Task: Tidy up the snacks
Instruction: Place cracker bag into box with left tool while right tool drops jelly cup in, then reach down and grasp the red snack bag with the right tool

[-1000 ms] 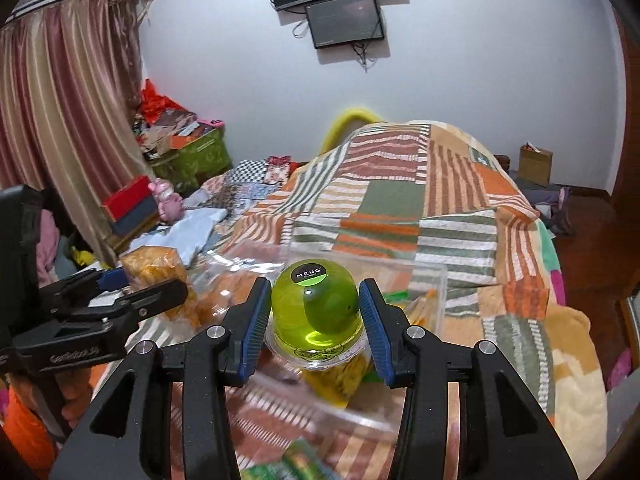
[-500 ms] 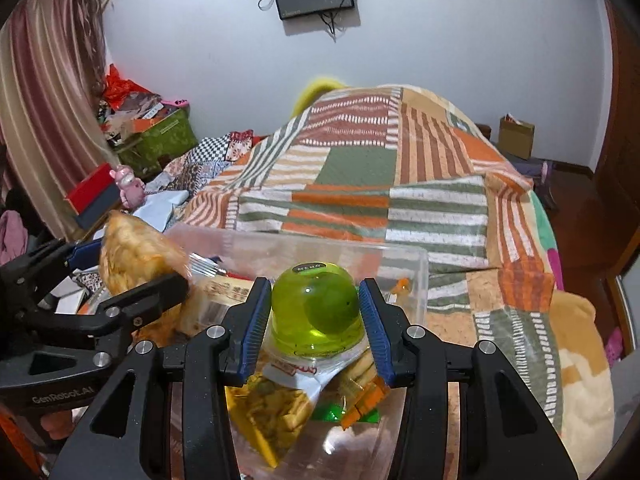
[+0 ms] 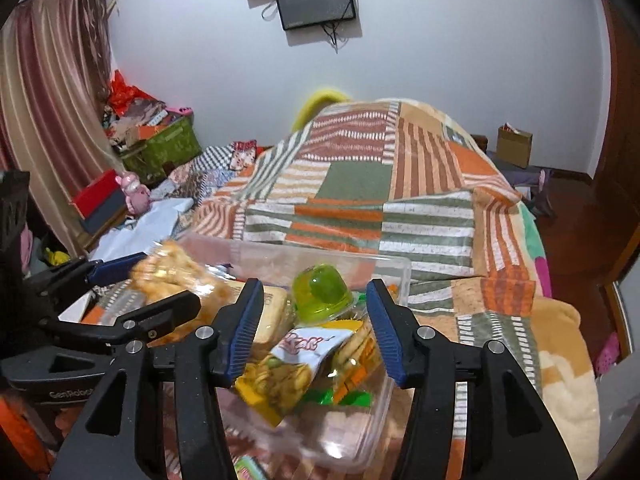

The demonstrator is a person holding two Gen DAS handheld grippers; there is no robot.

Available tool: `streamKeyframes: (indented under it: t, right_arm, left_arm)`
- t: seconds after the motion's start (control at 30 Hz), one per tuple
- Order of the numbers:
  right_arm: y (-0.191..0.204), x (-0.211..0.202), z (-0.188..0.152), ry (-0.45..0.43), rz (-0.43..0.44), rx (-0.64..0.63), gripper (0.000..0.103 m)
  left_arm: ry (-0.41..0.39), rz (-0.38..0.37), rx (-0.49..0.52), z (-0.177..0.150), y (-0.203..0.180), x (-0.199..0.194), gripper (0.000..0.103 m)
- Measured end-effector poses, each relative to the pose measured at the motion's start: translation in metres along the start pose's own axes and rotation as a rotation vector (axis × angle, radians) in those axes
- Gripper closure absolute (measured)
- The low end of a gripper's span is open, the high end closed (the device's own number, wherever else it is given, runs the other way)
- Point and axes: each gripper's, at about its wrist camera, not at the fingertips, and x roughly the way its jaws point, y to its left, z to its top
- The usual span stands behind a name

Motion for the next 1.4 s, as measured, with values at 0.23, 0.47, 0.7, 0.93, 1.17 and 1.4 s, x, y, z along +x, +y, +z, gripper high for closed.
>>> streamKeyframes:
  t: [0.23,0.47,0.7,0.93,1.17,1.4]
  right_arm:
    - [0.018,-0.043,-0.016,-0.041,-0.015,-0.057,0.043]
    - [0.032,-0.077,-0.052,-0.036,-0.018,-0.088,0.036]
    - [0.04,-0.094,-0.094,0.021,0.026,-0.046,0.034]
    - [0.062,-0.103,-0.139,0.077,0.091,-0.074,0.017]
    - [0.078,-0.081,-0.158,0.173,0.151,-0.121,0.016]
    - [0.085,-0.054,-0.158,0.228,0.146,-0.153,0.011]
  left_arm:
    - [-0.015,-0.02,-0.053,-0.016,0.006,-0.04,0.019]
    - [-0.013,-0.002,-0.059,-0.052,0.002,-0.079,0.014]
    - [0.009,0.012,-0.053,-0.101,-0.008,-0.111,0.012]
    - [0.042,0.013,-0.063,-0.149,-0.009,-0.135,0.012]
    - [0.066,0.006,-0.09,-0.182,-0.003,-0.151,0.012]
    - [0.083,0.005,-0.12,-0.192,0.004,-0.152,0.012]
